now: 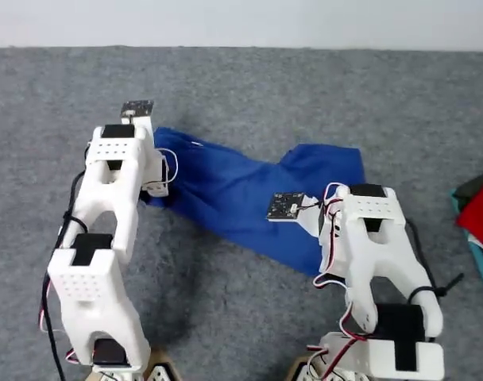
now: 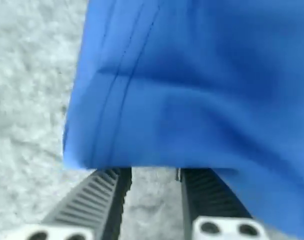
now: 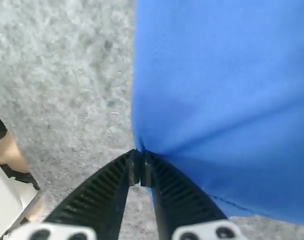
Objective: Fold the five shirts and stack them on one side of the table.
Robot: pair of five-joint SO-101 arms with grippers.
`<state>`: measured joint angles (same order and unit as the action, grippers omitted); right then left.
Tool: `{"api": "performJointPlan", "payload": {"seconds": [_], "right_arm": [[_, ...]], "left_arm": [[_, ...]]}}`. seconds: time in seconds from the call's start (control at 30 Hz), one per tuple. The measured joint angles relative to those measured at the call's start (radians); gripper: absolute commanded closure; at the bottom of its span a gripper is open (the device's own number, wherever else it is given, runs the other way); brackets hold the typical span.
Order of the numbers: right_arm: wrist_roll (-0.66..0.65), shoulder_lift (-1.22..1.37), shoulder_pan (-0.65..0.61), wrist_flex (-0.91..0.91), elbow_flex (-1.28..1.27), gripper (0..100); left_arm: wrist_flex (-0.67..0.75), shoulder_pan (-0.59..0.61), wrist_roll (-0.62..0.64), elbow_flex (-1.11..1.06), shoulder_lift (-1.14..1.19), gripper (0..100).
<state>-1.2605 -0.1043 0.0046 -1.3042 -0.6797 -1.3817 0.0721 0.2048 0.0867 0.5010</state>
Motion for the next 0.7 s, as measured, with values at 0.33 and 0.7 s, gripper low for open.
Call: {"api": "performJointPlan", "payload": {"seconds": [0.33,0.7], "right_arm": [[-0.006,0.002,0.000,-0.054,0.002,98.9],[-0.031,0.002,0.000,-0.055,0.002,98.9]], "left_arm": [[0.075,0.020,0.002,0.009,0.074,95],[0.063,0.084,-0.193,0.038,0.087,99]]}}
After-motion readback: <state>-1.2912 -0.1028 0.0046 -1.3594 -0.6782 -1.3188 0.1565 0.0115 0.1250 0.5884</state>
